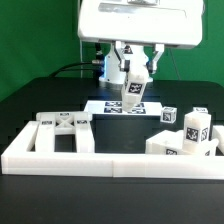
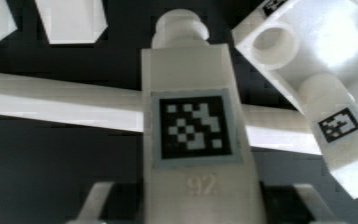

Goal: Assemble chair

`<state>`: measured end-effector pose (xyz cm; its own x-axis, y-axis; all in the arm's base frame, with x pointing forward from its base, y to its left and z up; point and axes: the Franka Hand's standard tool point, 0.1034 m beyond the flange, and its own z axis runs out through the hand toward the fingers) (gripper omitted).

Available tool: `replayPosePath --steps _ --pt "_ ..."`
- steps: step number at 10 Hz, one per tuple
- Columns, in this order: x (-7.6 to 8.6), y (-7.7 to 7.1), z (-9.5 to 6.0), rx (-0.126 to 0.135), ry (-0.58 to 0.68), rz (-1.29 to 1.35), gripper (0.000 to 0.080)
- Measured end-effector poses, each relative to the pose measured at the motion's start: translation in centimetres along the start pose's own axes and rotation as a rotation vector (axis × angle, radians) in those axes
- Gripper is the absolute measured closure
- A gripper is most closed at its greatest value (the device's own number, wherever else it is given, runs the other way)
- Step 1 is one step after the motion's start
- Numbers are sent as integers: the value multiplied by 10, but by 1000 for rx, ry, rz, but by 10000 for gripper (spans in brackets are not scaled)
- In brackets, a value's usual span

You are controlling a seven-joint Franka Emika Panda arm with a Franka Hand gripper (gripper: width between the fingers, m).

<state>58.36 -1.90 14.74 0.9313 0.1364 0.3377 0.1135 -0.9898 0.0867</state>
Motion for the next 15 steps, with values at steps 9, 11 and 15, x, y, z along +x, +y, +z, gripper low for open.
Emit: replayPosePath --steps 9,11,15 --pt "33 -43 21 24 97 59 508" --pt "31 -40 23 21 103 59 508" --pt "22 -37 31 56 108 81 508"
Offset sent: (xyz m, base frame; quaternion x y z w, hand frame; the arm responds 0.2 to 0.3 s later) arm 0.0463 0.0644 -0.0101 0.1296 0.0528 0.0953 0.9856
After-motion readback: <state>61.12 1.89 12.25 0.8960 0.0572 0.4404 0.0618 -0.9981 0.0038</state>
